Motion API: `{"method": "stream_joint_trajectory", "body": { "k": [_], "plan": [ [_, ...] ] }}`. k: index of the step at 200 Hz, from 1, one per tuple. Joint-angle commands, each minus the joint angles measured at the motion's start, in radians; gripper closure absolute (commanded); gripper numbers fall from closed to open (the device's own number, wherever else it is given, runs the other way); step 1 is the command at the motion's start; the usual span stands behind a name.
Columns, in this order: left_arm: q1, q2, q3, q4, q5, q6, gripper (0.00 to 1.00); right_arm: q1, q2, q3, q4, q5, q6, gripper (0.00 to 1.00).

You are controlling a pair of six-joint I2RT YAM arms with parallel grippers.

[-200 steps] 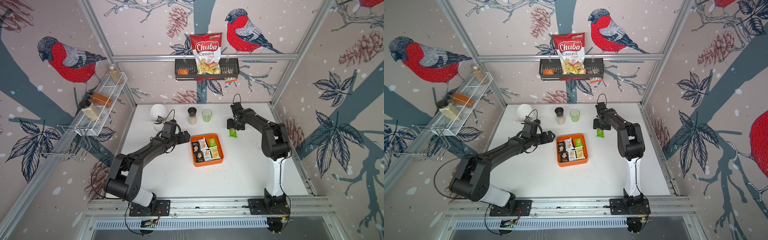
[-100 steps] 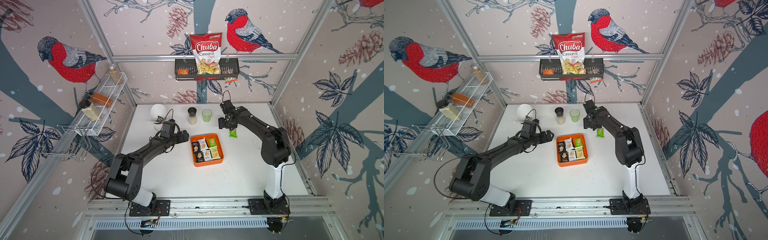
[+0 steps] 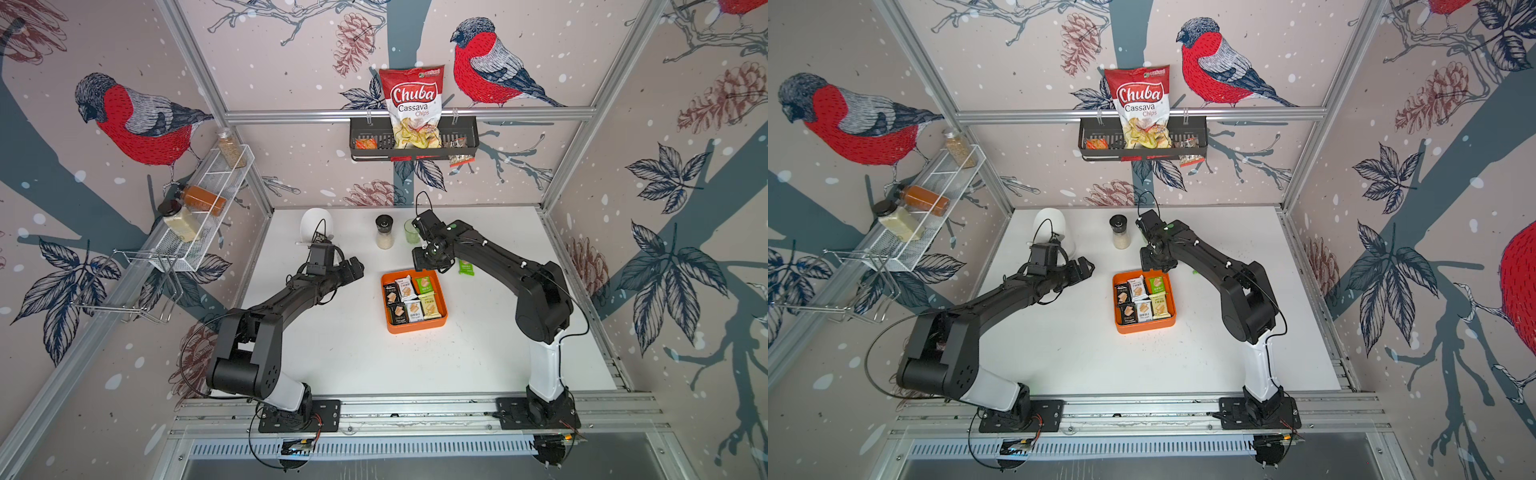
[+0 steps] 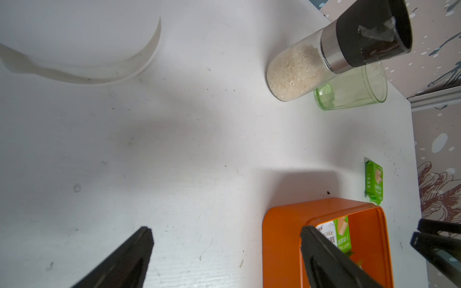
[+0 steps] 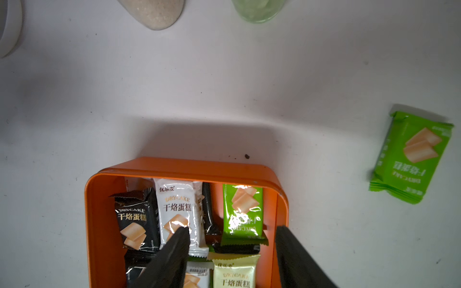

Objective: Take the cookies out of the storage box
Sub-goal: Pick up the cookie from the storage box.

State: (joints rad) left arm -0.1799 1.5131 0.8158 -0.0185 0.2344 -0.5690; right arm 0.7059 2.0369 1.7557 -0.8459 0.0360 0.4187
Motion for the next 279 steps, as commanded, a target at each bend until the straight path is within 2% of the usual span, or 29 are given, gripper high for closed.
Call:
{"method": "stream_joint_trajectory", "body": {
  "k": [1,54,119,198,279],
  "plan": [
    [0.004,-0.011,-0.004,0.024,-0.001,-0.01,0.04,0.016,0.028,0.01,-0.034,0.001,0.024,0.4],
    [0.003,-0.025,-0.032,0.029,-0.005,-0.021,0.04,0.027,0.112,0.065,-0.093,0.078,0.052,0.41],
    [0.003,-0.047,-0.044,0.028,-0.01,-0.027,0.04,0.033,0.159,0.054,-0.112,0.144,0.078,0.41],
    [0.003,-0.068,-0.041,0.013,-0.012,-0.025,0.04,0.022,0.178,0.033,-0.074,0.098,0.076,0.35],
    [0.003,-0.097,-0.057,0.009,-0.019,-0.035,0.04,0.015,0.178,0.01,-0.03,0.052,0.073,0.35]
  ]
}}
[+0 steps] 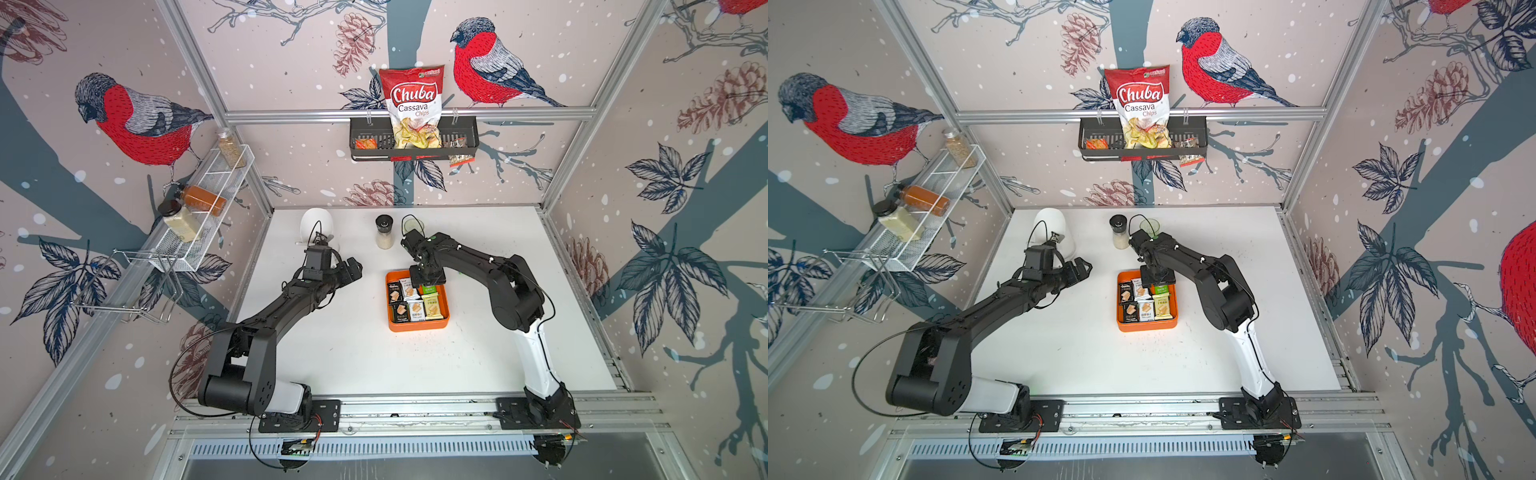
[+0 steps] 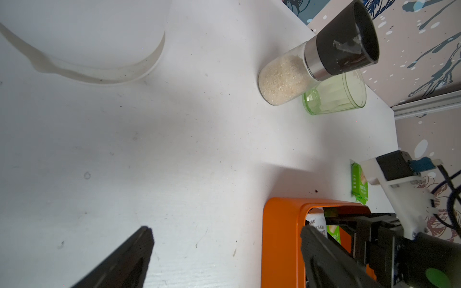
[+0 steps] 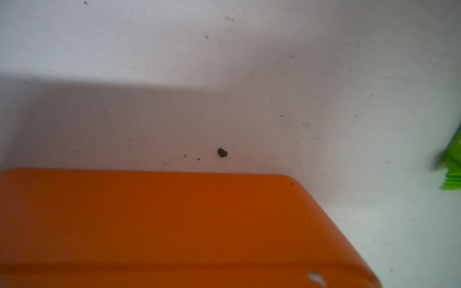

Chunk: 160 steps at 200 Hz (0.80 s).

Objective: Take the cookies out of the storage box
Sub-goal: Pick up the cookie from the storage box.

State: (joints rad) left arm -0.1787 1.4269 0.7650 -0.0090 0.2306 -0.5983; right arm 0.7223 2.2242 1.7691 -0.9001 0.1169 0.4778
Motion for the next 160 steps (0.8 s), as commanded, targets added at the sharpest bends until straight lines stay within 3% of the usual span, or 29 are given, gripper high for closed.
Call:
{"method": "stream_joint_trajectory", "body": {
  "k": [1,102,160],
  "plan": [
    [0.002,-0.011,-0.006,-0.001,-0.015,-0.006,0.04,-0.001,-0.011,-0.004,0.026,-0.03,0.013,0.35],
    [0.002,-0.017,-0.024,0.01,-0.013,-0.019,0.04,-0.025,-0.022,-0.097,0.075,-0.026,0.009,0.33],
    [0.003,-0.021,-0.021,0.009,-0.014,-0.011,0.04,-0.029,-0.027,-0.091,0.086,-0.018,0.013,0.53]
  ]
}}
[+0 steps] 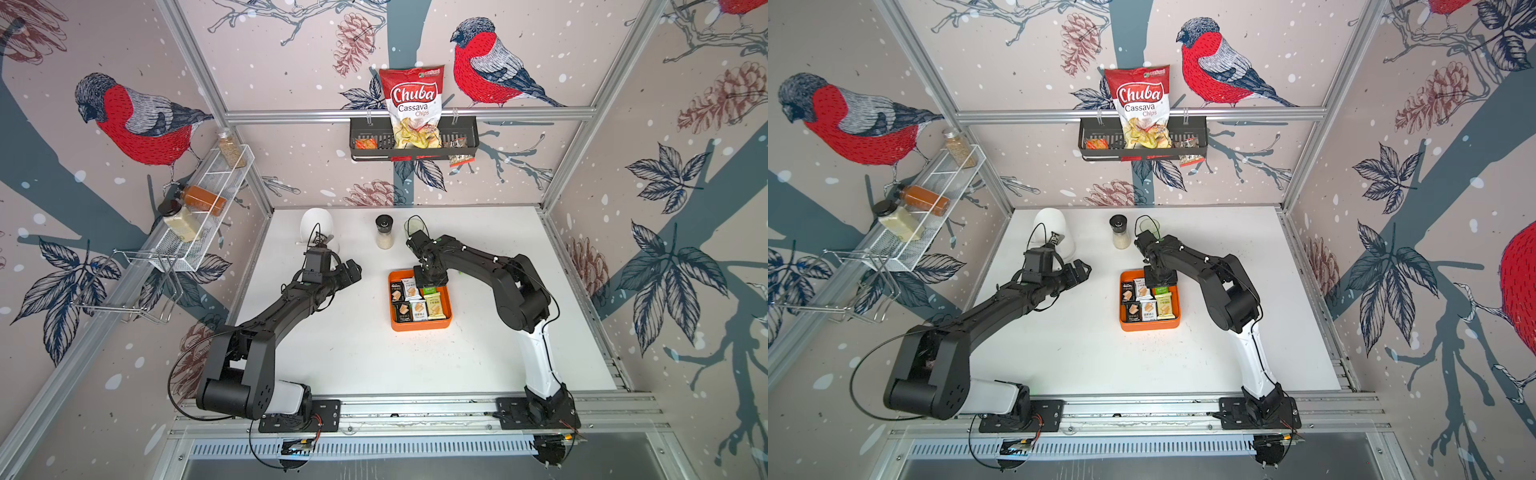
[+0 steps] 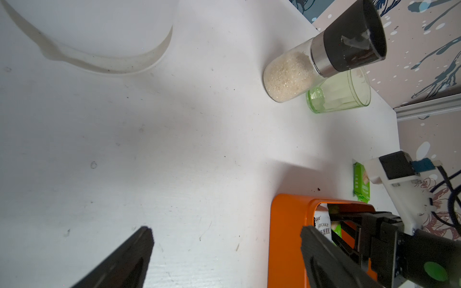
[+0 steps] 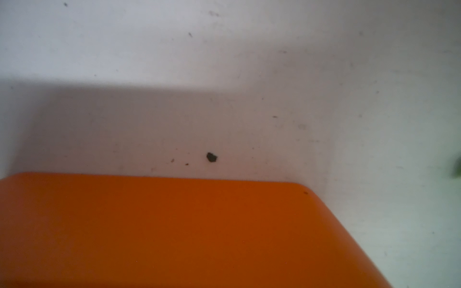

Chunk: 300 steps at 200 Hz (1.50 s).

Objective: Take the cookies out of the storage box
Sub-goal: Pick up the cookie from the storage box, then place the cookie at the center of the board.

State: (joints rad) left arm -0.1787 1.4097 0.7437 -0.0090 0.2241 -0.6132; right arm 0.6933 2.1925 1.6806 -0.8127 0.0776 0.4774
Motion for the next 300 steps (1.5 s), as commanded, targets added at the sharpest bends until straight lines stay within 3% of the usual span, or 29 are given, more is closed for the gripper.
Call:
{"method": "stream_joint_trajectory", "body": {
  "k": [1,86,136,201,241,300],
  "plan": [
    [0.003,-0.004,0.0,0.009,-0.008,0.004,0.04,0.0,0.004,-0.003,-0.002,0.021,0.013,0.53],
    [0.001,0.015,0.006,0.024,0.018,0.01,0.04,0.011,-0.069,0.042,-0.043,0.031,0.008,0.55],
    [-0.014,0.041,0.039,0.008,0.038,0.035,0.04,0.014,-0.128,0.021,-0.027,-0.032,0.007,0.55],
    [-0.103,0.098,0.132,-0.029,0.021,0.078,0.04,-0.023,-0.256,-0.071,0.048,-0.155,0.024,0.55],
    [-0.132,0.161,0.211,-0.047,0.048,0.089,0.04,-0.108,-0.342,-0.151,0.076,-0.138,0.014,0.55],
    [-0.145,0.23,0.3,-0.087,0.08,0.113,0.04,-0.343,-0.377,-0.264,0.099,-0.047,-0.093,0.55]
  ]
}}
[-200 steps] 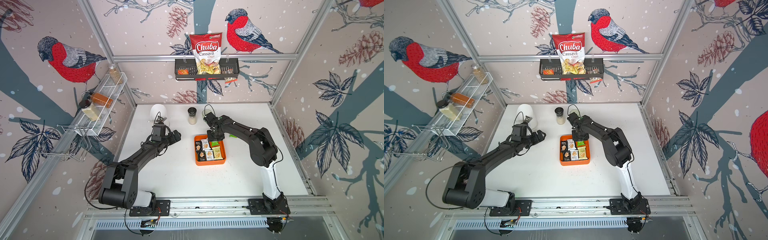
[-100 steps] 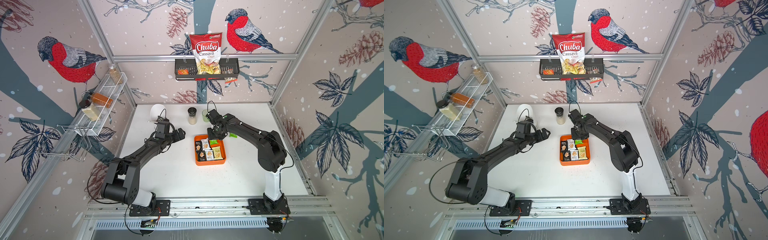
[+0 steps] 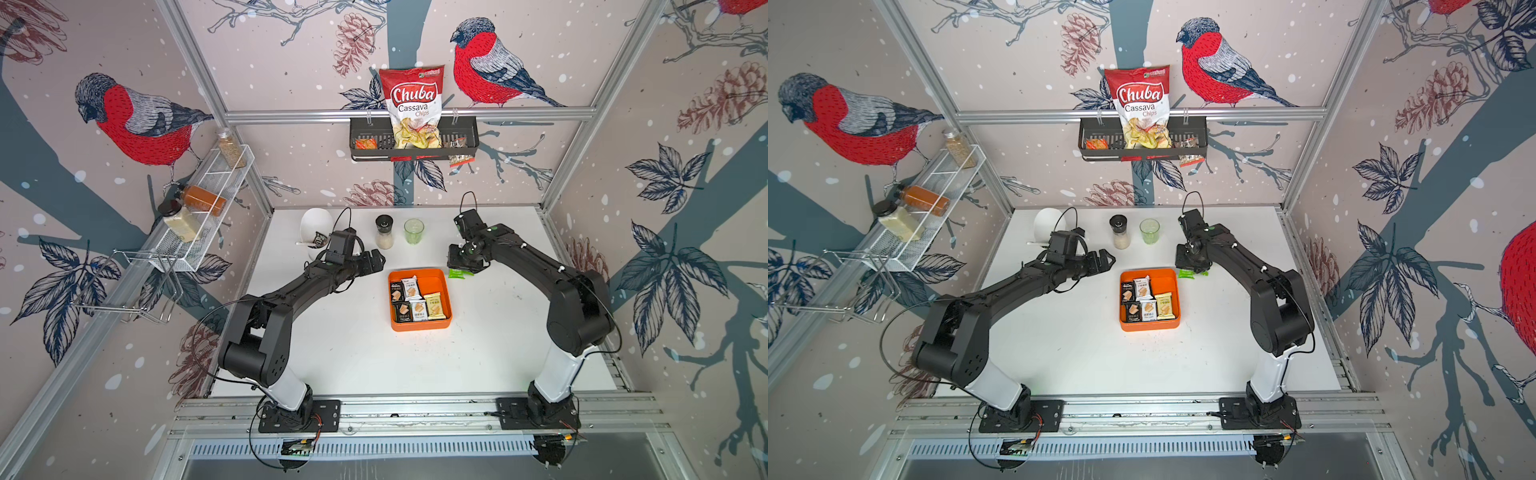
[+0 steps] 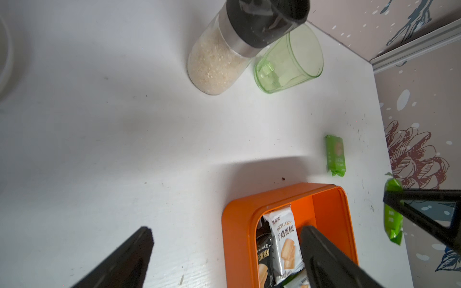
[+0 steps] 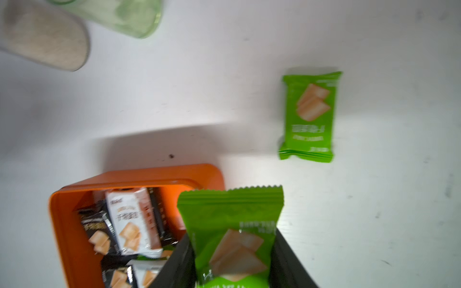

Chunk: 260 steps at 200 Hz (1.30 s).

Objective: Take the cookies out of the storage box
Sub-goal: Place the cookie at the center of the board.

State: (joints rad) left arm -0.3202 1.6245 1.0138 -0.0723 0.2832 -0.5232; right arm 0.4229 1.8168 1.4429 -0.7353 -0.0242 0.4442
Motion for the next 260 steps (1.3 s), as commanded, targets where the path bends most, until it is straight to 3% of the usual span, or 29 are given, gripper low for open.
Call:
{"method": "stream_joint_trajectory", "body": {
  "k": [1,37,80,162,185,213,260],
  "plan": [
    [-0.003,0.016,0.03,-0.025,0.021,0.025,0.04,-0.077,0.0,-0.027,0.022,0.056,-0.062,0.55],
    [-0.005,0.023,0.038,-0.036,0.016,0.034,0.04,-0.201,0.054,-0.014,0.064,0.064,-0.1,0.54],
    [-0.005,0.001,0.009,-0.042,-0.005,0.032,0.04,-0.261,0.159,0.049,0.102,0.066,-0.131,0.54],
    [-0.005,-0.072,-0.092,-0.02,-0.062,0.001,0.04,-0.263,0.297,0.142,0.098,0.041,-0.158,0.53],
    [-0.004,-0.081,-0.099,-0.02,-0.069,0.0,0.04,-0.263,0.318,0.164,0.09,0.044,-0.16,0.48],
    [-0.004,-0.096,-0.107,-0.023,-0.074,-0.001,0.04,-0.255,0.31,0.178,0.081,0.064,-0.159,0.34],
    [-0.004,-0.127,-0.125,-0.029,-0.08,0.013,0.04,-0.186,0.244,0.186,0.044,0.107,-0.153,0.32]
  ]
}}
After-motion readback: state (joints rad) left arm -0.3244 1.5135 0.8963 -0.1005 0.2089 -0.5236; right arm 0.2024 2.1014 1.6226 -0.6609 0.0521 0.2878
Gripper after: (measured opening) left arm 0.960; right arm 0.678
